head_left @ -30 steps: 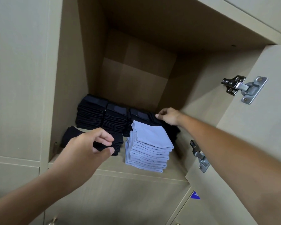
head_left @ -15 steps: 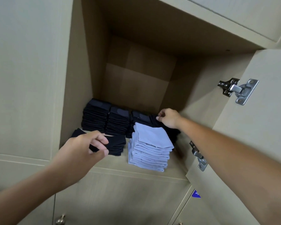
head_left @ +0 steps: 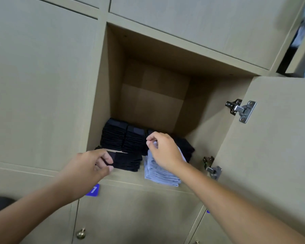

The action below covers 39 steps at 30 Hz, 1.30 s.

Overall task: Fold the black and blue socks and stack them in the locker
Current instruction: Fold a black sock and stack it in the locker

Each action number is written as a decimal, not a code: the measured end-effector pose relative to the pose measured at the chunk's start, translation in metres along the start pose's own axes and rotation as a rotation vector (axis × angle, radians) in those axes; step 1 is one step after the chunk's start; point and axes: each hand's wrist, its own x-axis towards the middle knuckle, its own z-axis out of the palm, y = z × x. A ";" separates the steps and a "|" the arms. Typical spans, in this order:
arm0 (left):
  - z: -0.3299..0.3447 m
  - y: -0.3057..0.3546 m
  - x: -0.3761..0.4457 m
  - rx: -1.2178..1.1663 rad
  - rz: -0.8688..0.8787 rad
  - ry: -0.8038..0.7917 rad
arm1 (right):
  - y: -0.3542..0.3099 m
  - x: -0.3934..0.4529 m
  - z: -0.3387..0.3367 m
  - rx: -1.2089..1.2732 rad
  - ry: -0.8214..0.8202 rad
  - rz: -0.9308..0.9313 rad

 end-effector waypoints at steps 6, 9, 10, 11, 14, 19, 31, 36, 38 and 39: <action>-0.013 -0.004 -0.013 0.096 0.006 -0.056 | -0.031 -0.035 0.023 -0.024 0.024 -0.126; -0.020 -0.007 -0.018 0.140 -0.002 -0.068 | -0.040 -0.043 0.029 -0.023 -0.027 -0.180; -0.023 -0.009 -0.019 0.151 -0.006 -0.070 | -0.043 -0.044 0.032 -0.014 -0.046 -0.191; -0.026 -0.012 -0.021 0.158 -0.013 -0.073 | -0.047 -0.046 0.034 -0.001 -0.071 -0.198; -0.036 -0.019 -0.024 0.190 -0.026 -0.072 | -0.057 -0.050 0.044 0.085 -0.166 -0.206; -0.058 -0.028 -0.033 0.254 -0.058 -0.039 | -0.077 -0.059 0.061 0.162 -0.313 -0.231; -0.137 -0.042 -0.104 0.433 -0.213 0.046 | -0.165 -0.074 0.081 0.305 -0.486 -0.396; -0.171 -0.042 -0.168 0.474 -0.309 0.081 | -0.206 -0.085 0.086 0.369 -0.549 -0.465; -0.184 -0.043 -0.195 0.488 -0.347 0.095 | -0.222 -0.090 0.090 0.375 -0.575 -0.507; -0.190 -0.044 -0.209 0.493 -0.369 0.099 | -0.230 -0.093 0.092 0.381 -0.587 -0.525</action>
